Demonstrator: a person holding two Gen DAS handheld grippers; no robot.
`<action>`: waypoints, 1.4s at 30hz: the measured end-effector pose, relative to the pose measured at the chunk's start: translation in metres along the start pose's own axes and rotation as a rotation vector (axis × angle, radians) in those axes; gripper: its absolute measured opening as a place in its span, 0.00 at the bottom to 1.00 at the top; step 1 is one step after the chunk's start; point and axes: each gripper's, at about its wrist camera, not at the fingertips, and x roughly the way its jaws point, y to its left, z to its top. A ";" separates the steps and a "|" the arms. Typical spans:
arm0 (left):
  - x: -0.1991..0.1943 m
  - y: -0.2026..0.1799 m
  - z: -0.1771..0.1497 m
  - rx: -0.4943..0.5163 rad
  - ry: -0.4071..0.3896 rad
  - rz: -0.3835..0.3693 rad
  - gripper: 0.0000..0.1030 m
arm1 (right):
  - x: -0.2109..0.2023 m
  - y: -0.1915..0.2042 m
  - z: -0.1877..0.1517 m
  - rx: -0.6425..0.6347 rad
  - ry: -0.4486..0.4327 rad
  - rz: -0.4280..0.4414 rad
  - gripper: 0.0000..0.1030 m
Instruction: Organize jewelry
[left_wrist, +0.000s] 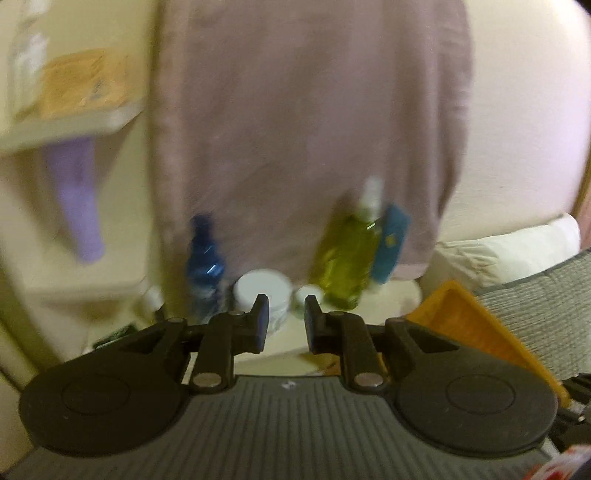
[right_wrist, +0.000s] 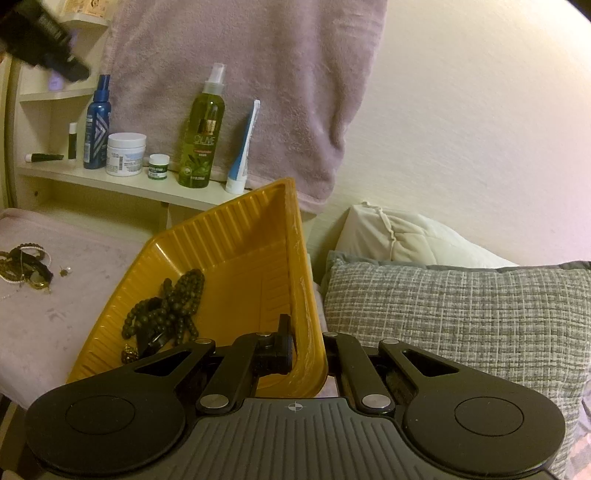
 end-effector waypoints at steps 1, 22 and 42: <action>0.001 0.004 -0.007 -0.003 0.008 0.012 0.17 | 0.000 0.000 0.000 -0.001 0.000 -0.001 0.04; 0.059 -0.025 -0.162 0.107 0.115 0.093 0.21 | 0.003 -0.004 -0.002 0.013 0.015 0.001 0.04; 0.103 -0.026 -0.178 0.119 0.181 0.121 0.20 | 0.001 -0.001 -0.001 0.004 0.019 -0.002 0.04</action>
